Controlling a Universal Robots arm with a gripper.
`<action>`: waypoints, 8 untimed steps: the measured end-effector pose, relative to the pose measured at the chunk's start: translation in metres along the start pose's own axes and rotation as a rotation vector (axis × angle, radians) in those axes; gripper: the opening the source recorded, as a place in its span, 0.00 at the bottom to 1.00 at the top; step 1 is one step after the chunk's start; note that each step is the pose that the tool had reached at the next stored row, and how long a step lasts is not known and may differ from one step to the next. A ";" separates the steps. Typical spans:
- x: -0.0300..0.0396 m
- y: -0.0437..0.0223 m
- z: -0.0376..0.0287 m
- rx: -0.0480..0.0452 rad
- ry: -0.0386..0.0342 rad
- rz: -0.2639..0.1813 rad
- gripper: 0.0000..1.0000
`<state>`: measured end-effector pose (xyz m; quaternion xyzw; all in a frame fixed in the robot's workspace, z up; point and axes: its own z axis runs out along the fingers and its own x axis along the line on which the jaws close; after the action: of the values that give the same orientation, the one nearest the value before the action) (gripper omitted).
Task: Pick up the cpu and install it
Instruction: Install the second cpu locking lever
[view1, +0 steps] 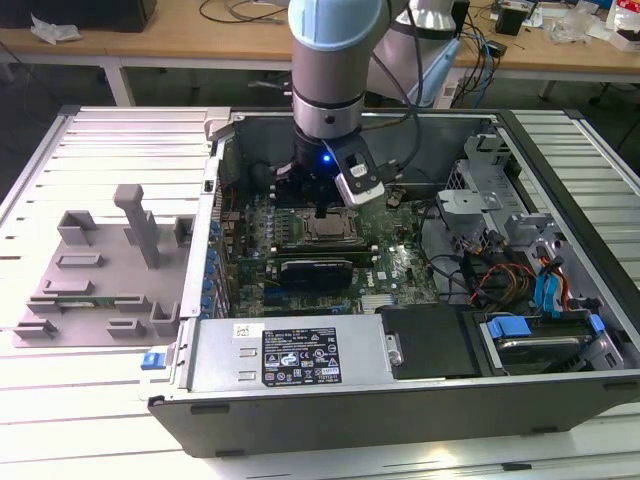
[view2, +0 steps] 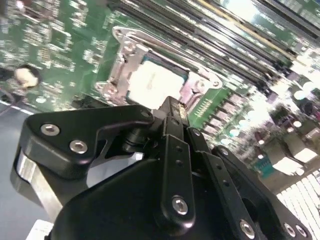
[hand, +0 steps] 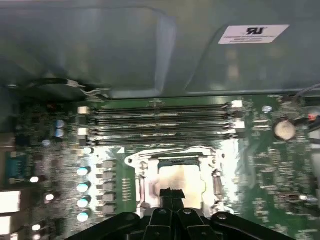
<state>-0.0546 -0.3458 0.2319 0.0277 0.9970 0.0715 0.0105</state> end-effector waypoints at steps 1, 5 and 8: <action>-0.0001 0.0000 0.0000 0.0011 0.0110 0.002 0.11; -0.0207 0.0011 0.0014 0.0366 0.0221 0.003 0.11; -0.0233 0.0019 0.0016 0.0602 0.0278 0.001 0.11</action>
<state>-0.0312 -0.3451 0.2309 0.0275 0.9987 0.0419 -0.0042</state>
